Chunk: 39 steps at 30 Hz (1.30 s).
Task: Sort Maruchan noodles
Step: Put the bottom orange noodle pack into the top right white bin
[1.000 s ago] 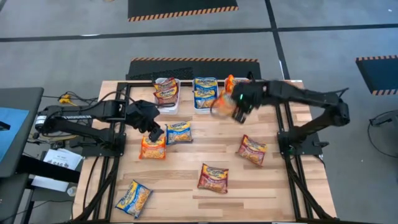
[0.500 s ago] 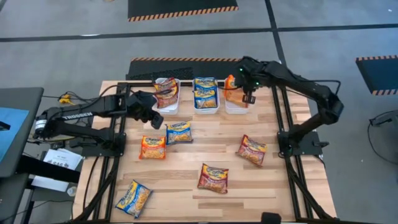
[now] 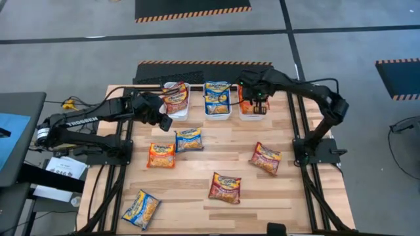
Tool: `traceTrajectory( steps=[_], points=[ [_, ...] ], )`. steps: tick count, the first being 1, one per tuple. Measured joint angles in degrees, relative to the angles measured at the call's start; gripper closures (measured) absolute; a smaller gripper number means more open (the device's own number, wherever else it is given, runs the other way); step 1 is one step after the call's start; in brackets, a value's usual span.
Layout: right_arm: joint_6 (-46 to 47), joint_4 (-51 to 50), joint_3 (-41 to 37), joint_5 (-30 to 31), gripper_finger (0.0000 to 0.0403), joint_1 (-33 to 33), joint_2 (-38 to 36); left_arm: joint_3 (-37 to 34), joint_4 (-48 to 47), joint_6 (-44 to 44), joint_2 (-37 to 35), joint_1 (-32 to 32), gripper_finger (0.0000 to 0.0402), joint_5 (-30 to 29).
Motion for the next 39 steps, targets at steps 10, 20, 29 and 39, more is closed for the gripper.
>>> traceTrajectory(
  steps=[10, 20, 29, 39],
  points=[
    [7.16, 0.07, 4.41, -0.17, 0.0398, 1.27, 4.45, 0.00, -0.04, 0.00, -0.01, 0.16, 0.0216, 0.05],
    [11.19, 1.75, 4.63, -3.85, 0.0398, 0.62, 4.32, 0.00, -0.07, 0.00, -0.01, 0.16, 0.0216, 0.07],
    [14.52, 3.50, -0.69, -4.92, 0.0398, 0.75, 4.34, 0.00, -0.11, 0.01, -0.01, 0.16, 0.0216, 0.11],
    [13.41, 5.67, -4.63, -2.73, 0.0377, -2.46, 4.34, 0.00, -0.09, 0.00, 0.00, 0.16, 0.0216, 0.24]
  ],
)
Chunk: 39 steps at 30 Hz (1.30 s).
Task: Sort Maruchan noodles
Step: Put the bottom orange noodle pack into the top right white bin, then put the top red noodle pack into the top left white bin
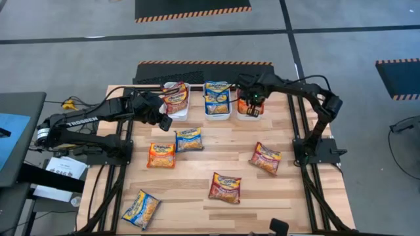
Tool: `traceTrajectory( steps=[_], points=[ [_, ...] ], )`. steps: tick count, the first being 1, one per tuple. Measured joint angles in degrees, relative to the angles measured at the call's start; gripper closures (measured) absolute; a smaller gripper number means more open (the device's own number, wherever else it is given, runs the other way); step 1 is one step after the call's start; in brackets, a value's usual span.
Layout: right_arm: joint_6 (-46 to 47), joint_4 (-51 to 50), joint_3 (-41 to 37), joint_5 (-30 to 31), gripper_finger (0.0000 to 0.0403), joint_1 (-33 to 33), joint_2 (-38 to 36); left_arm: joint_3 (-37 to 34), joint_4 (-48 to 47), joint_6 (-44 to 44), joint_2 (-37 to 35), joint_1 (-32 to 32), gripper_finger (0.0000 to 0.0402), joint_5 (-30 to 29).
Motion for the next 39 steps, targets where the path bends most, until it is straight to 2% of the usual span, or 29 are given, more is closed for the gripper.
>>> traceTrajectory(
  steps=[4, 9, 22, 28, 35, 39],
  points=[
    [-1.89, 0.66, 0.00, -0.82, 0.0375, -1.68, 0.00, 0.00, 0.00, 0.00, -0.01, 0.00, 0.0216, 0.00],
    [-3.29, 0.34, 0.00, -4.87, 0.0358, -2.51, -0.01, 0.00, 0.01, -0.67, -0.01, 0.00, 0.0216, 0.02],
    [-3.44, -3.37, 0.49, -4.89, 0.0228, -1.91, -1.33, 0.00, 0.02, 1.05, -0.01, -0.02, 0.0216, -0.35],
    [-0.37, -9.42, 8.17, -4.90, 0.0198, -0.59, -2.19, 0.00, -0.31, 1.00, 0.00, -0.02, 0.0216, -0.24],
    [7.95, -16.54, 18.69, -5.62, 0.0197, 1.60, -2.19, 0.00, -1.85, -0.11, 0.00, -0.01, 0.0216, 5.35],
    [15.76, -24.24, 21.42, -14.63, 0.0197, 3.55, -2.19, 0.00, -1.82, -0.20, 0.00, -0.04, 0.0216, 5.83]
  ],
)
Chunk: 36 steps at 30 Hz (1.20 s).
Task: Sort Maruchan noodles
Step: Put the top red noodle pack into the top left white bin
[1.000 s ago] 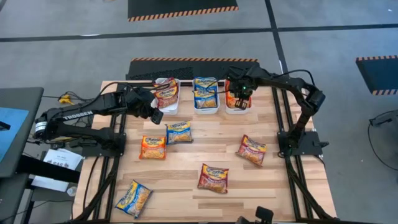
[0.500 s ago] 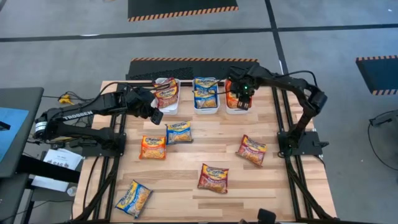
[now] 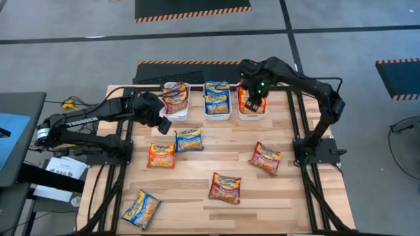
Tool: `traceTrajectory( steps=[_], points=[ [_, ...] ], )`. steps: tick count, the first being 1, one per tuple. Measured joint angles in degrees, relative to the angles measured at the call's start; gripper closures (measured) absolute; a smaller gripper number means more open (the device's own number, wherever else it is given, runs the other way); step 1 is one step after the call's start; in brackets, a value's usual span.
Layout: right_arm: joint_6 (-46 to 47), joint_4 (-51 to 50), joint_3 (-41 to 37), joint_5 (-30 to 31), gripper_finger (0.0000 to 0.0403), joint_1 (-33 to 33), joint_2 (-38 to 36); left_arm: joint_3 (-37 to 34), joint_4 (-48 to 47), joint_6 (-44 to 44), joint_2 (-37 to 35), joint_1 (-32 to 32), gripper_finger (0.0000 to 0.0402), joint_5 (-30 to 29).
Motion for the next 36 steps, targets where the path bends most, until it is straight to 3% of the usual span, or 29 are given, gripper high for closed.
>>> traceTrajectory(
  steps=[3, 6, 14, 25, 31, 36],
  points=[
    [5.73, -2.82, -1.18, -7.67, 0.0197, 2.35, -1.20, 0.00, 0.68, 1.53, 0.00, 0.00, 0.0216, -1.41],
    [9.74, -2.61, -4.43, -9.69, 0.0197, 6.91, -3.50, 0.00, 3.15, 3.04, -0.02, 0.02, 0.0216, -1.70],
    [24.75, -0.91, -11.59, -8.84, 0.0197, 21.20, -7.78, -0.01, 8.12, 7.20, -0.01, 0.02, 0.0216, -1.63],
    [51.53, 2.21, -23.09, -7.35, 0.0197, 38.97, -7.32, 0.00, 7.89, 10.85, -0.01, 0.04, 0.0216, 0.65],
    [59.59, 10.49, -26.98, -7.37, 0.0188, 45.23, -7.41, -0.01, 7.81, 12.88, -0.02, 0.04, 0.0216, 1.91],
    [61.08, 15.31, -30.65, -7.35, 0.0166, 48.11, -7.41, 0.00, 6.60, 12.99, -0.02, 0.04, 0.0216, 2.57]
  ],
)
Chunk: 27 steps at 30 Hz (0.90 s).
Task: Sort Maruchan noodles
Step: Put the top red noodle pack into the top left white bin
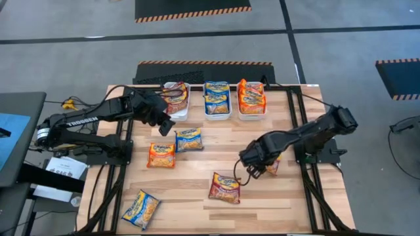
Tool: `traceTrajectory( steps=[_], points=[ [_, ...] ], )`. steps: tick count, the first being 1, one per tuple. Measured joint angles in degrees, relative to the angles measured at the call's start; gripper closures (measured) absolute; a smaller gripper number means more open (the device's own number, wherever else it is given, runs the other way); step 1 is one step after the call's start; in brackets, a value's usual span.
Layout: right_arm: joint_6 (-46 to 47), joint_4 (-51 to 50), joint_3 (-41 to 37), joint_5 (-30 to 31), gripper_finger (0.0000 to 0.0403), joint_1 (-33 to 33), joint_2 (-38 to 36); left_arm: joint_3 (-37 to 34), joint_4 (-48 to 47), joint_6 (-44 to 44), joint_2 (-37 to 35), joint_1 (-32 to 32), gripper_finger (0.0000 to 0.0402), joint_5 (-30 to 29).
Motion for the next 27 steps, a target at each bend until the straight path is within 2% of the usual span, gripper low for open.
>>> traceTrajectory(
  steps=[15, 27],
  points=[
    [-0.79, 10.19, -12.25, 0.63, 0.0153, 0.90, 0.04, -0.02, -1.35, 0.23, 0.00, 0.00, 0.0216, 0.46],
    [1.43, 13.81, -17.13, -0.04, 0.0160, -2.96, -0.17, -0.02, -1.26, 0.08, 0.00, 0.00, 0.0216, 0.44]
  ],
)
